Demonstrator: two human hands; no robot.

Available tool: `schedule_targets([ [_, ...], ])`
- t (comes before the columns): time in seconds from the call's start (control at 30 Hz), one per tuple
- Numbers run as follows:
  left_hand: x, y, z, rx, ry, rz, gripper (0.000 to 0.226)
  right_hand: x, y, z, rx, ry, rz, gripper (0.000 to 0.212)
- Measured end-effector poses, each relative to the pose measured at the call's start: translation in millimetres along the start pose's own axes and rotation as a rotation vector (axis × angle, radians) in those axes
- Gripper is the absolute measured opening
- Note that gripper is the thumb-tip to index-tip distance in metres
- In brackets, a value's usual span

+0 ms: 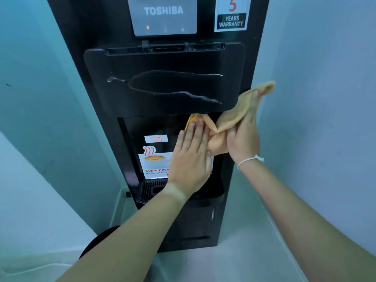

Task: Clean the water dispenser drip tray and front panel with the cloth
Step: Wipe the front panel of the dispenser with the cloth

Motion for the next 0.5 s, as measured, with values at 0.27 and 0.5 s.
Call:
schedule_targets([
  [0.27, -37.9, 18.4, 16.3, -0.11, -0.242, -0.116, 0.063, -43.0, 53.7, 78.7, -0.327, -0.088, -0.234, 0.052],
  [0.5, -12.2, -4.9, 19.2, -0.022, -0.187, -0.041, 0.063, -7.1, 9.9, 31.9, -0.264, -0.208, -0.229, 0.035],
])
Point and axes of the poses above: each hand's wrist, its own y-axis away from the middle knuckle, its own x-axis out of the back of the hand, z = x × y, the point moved 10 cm from there along -y, towards the middle knuckle, and after that the axes turned 11 degrees about -z, right-handed, at the moved point
